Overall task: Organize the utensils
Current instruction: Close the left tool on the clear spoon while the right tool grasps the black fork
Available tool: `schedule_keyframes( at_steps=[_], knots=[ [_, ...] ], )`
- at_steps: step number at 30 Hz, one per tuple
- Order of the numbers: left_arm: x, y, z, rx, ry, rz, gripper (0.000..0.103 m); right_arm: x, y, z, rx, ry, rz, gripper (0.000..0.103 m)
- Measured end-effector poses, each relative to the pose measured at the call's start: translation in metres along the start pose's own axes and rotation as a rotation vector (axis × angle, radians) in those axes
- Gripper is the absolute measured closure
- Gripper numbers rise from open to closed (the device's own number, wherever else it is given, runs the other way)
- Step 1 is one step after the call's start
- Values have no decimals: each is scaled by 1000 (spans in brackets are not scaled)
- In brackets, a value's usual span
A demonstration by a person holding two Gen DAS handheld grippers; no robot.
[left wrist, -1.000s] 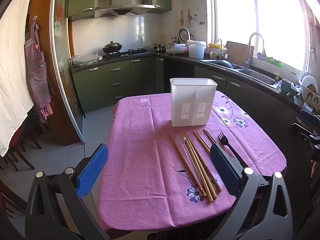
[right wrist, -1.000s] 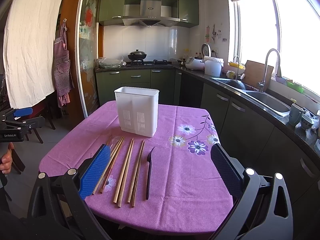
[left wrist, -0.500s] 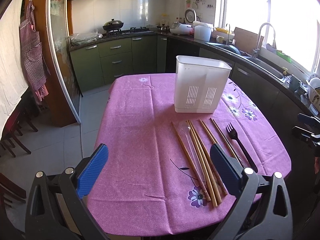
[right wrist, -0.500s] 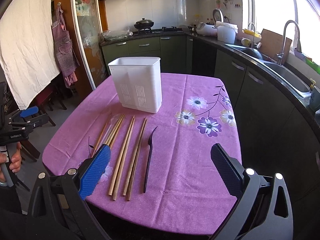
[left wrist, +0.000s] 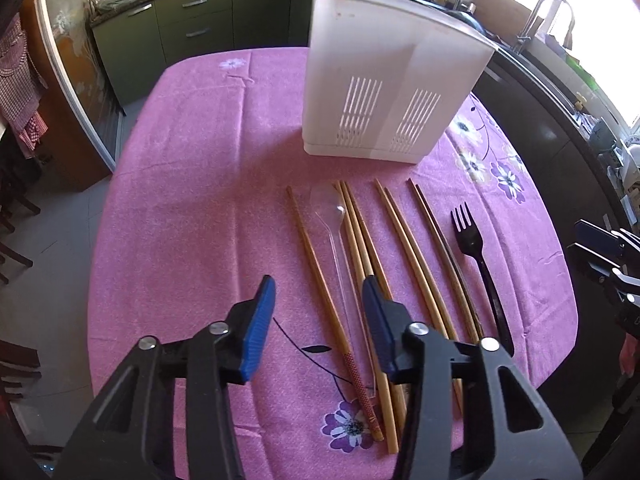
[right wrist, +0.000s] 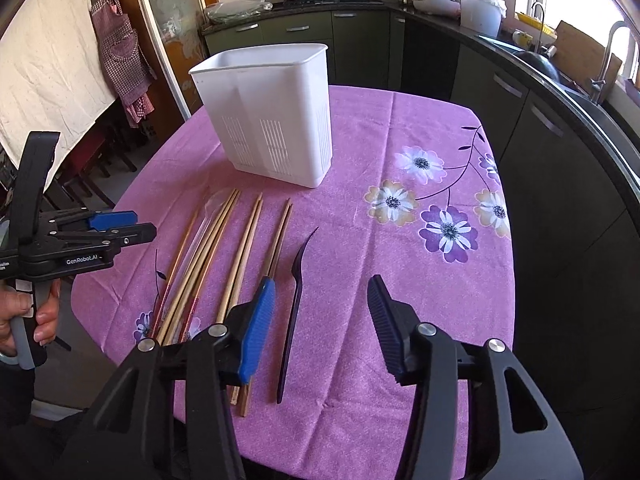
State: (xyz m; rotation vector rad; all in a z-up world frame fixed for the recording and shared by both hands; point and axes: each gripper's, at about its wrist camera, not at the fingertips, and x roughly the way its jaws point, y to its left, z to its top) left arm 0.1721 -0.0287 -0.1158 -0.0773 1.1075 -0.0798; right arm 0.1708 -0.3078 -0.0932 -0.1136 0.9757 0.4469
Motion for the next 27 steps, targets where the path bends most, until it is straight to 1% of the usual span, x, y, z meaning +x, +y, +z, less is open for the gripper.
schedule_keyframes(
  at_steps=[2, 4, 8, 10, 12, 14, 15, 22, 25, 27],
  knots=[
    [11, -5, 7, 2, 27, 0, 74, 4, -1, 2, 0, 6, 5, 55],
    [22, -6, 14, -13, 47, -2, 74, 6, -1, 2, 0, 11, 7, 55],
    [38, -11, 25, -23, 77, -30, 74, 12, -2, 0, 0, 25, 5, 55],
    [43, -14, 28, -16, 81, -25, 77, 14, -4, -1, 1, 31, 5, 55],
    [47, -17, 32, -8, 90, -17, 84, 16, -4, -1, -1, 35, 2, 55],
    [51, -18, 35, -6, 98, 5, 90, 18, -4, -2, -4, 39, 1, 55],
    [53, -18, 37, -6, 103, 12, 91, 19, -5, -1, -4, 40, 4, 55],
    [67, -19, 43, -7, 137, 63, 92, 23, -6, -1, -9, 47, 6, 55],
    [72, -20, 42, -3, 158, 68, 92, 26, -7, -2, -6, 51, 8, 55],
    [74, -23, 41, 7, 155, 87, 92, 28, -8, -2, -6, 55, 7, 55]
  ],
)
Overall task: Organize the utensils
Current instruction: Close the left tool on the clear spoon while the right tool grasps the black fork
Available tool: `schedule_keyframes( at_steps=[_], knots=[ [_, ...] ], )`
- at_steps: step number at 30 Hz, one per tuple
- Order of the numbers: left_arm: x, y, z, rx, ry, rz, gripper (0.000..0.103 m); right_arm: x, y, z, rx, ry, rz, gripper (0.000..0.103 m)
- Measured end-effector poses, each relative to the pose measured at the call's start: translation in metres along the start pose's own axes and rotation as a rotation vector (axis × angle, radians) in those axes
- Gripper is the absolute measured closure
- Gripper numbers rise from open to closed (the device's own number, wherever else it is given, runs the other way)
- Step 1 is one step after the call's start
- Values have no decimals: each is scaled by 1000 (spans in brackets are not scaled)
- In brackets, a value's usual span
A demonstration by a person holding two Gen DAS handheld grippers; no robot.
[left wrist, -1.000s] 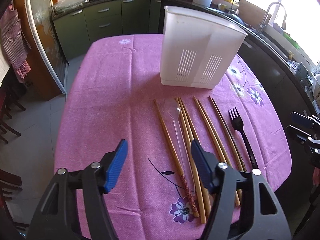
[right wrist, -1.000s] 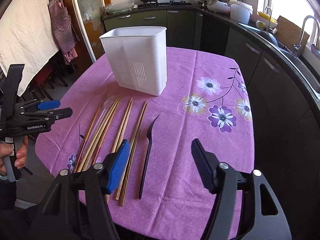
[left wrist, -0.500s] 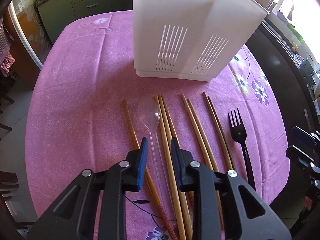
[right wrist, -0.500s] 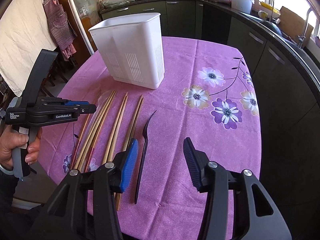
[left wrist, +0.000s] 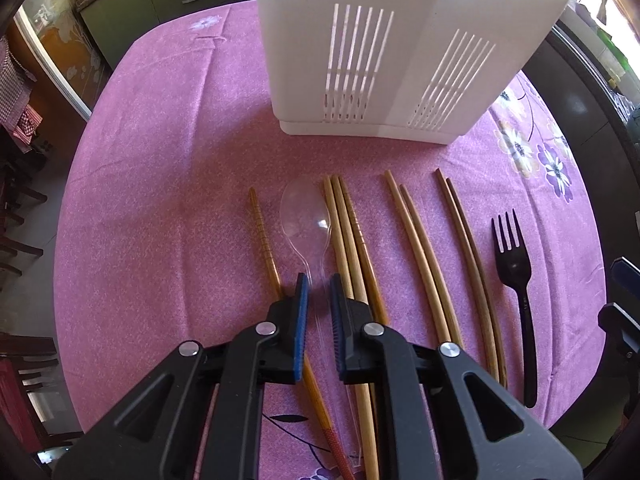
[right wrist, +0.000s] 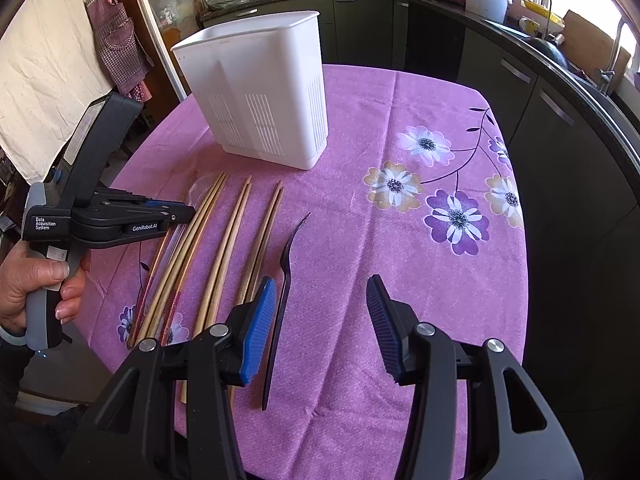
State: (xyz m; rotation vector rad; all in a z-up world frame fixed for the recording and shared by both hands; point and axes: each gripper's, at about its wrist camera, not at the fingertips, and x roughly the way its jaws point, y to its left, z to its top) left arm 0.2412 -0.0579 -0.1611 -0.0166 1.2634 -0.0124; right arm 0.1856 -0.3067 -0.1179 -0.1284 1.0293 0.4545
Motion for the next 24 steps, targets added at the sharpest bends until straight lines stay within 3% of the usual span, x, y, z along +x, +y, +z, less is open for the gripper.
schedule_keyframes(
  at_steps=[9, 15, 19, 24],
  knots=[
    [-3, -6, -1, -1, -12, 1, 94, 6, 2, 0, -15, 21, -19, 55],
    [-37, -9, -4, 14, -101, -24, 94, 21, 4, 6, -8, 70, 12, 56],
    [-56, -8, -7, 19, -147, -59, 94, 32, 9, 11, -9, 96, 31, 73],
    [-70, -3, -14, 21, -179, -91, 94, 47, 17, 19, -15, 141, 51, 74]
  ],
)
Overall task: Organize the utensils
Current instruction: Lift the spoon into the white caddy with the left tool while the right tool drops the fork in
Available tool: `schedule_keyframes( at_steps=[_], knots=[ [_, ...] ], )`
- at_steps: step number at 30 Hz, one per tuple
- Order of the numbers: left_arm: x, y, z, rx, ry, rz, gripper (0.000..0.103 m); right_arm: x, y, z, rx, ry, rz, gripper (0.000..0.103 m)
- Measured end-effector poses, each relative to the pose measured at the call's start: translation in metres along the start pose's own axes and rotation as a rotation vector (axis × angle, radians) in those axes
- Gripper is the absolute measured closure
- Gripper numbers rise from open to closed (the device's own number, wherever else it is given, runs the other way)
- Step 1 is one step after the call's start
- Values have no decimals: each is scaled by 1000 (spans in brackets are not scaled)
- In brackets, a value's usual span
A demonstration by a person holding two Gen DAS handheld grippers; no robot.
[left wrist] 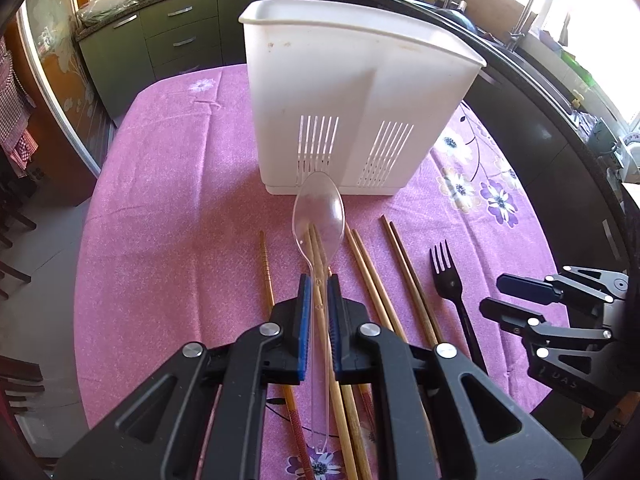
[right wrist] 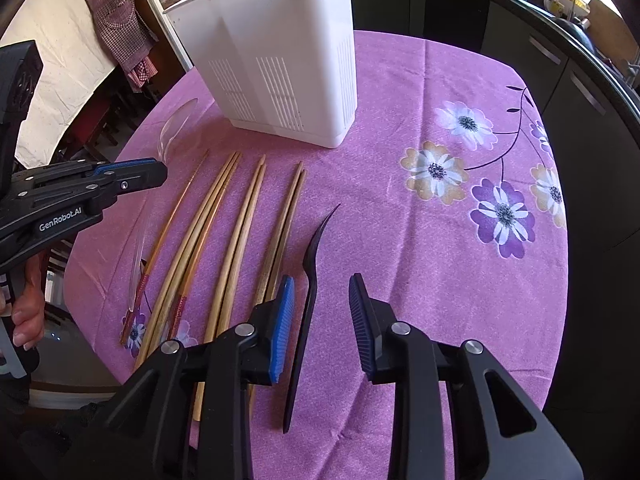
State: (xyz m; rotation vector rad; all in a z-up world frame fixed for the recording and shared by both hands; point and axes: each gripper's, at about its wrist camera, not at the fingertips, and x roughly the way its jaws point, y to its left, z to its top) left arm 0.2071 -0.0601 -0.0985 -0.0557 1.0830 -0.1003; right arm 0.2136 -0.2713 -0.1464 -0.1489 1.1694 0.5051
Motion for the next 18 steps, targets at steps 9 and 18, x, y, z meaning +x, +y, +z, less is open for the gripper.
schedule_keyframes(
  at_steps=[9, 18],
  knots=[
    [-14, -4, -7, 45, -32, -22, 94, 34, 0, 22, 13, 74, -14, 81],
    [-22, 3, -10, 53, -45, -24, 94, 46, 1, 29, 27, 42, 4, 98]
  ],
)
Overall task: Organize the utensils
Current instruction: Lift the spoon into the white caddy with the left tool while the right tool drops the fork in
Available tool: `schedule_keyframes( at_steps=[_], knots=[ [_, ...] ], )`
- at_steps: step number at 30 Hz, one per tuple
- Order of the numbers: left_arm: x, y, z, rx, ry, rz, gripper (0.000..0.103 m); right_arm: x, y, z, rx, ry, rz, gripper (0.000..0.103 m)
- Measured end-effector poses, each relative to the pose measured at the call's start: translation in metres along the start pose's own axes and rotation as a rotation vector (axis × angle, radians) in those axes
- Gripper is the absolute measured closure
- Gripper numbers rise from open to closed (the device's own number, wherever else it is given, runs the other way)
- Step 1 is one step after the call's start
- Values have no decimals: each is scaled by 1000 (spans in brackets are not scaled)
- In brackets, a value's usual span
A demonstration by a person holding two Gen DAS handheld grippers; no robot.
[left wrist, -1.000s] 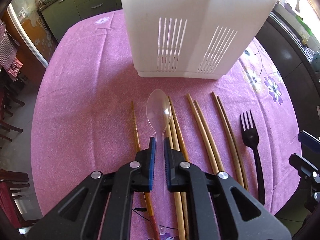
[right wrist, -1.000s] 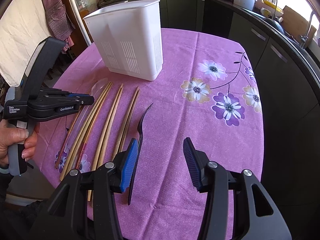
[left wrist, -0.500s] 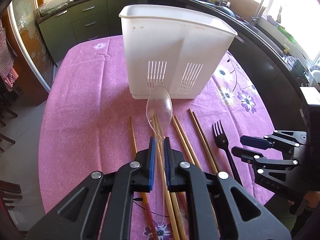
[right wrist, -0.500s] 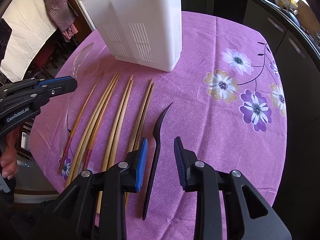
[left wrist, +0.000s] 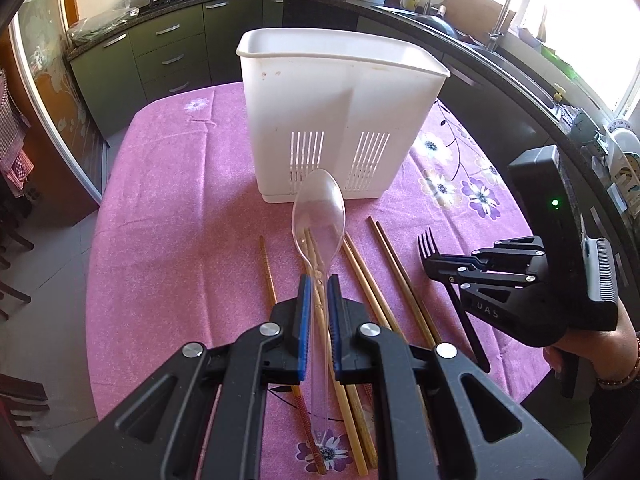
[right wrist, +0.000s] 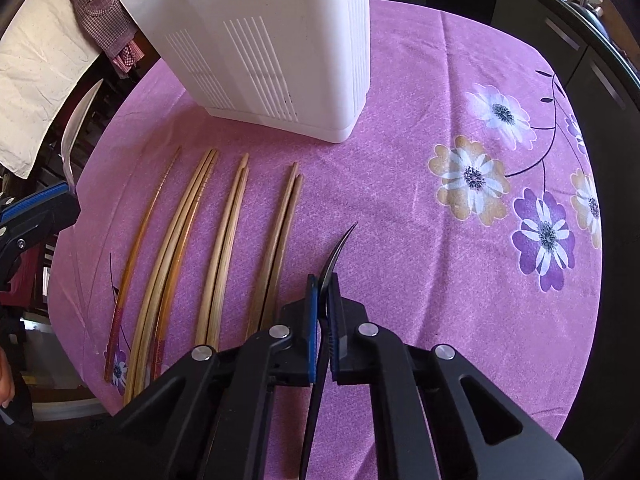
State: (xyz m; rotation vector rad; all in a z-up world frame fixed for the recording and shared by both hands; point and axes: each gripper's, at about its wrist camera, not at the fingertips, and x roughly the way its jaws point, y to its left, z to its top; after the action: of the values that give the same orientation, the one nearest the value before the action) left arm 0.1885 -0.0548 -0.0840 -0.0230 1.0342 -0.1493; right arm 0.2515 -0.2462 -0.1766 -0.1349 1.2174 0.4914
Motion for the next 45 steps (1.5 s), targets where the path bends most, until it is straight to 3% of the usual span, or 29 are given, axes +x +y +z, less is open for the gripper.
schedule_keyframes(
  at_steps=[5, 10, 17, 25, 31, 32, 34, 35, 36, 41, 45],
  knots=[
    [-26, 3, 8, 8, -55, -29, 95, -34, -10, -9, 26, -107, 45, 98],
    [-78, -1, 46, 24, -198, -55, 94, -70, -19, -21, 54, -225, 98, 98],
    [-121, -9, 114, 41, -370, -40, 94, -77, -28, -42, 65, -242, 148, 98],
    [-116, -14, 160, 45, -409, 34, 94, -81, -36, -46, 75, -275, 186, 98],
    [-68, -12, 160, 63, -316, 74, 94, -117, -24, -34, 39, -364, 205, 98],
    [-59, -11, 158, 66, -299, 78, 91, -126, -23, -28, 35, -387, 204, 98],
    [-46, -8, 152, 71, -273, 79, 68, -145, -20, -14, 31, -442, 199, 98],
    [-43, -7, 150, 74, -274, 89, 50, -155, -18, -7, 28, -473, 196, 98],
    [-42, -5, 147, 79, -282, 102, 47, -165, -17, 2, 28, -509, 193, 98],
    [-61, 0, 137, 93, -327, 102, 47, -205, -7, 54, 53, -704, 159, 98],
    [-79, 6, 124, 88, -348, 74, 47, -220, 2, 96, 98, -844, 68, 98]
  ],
)
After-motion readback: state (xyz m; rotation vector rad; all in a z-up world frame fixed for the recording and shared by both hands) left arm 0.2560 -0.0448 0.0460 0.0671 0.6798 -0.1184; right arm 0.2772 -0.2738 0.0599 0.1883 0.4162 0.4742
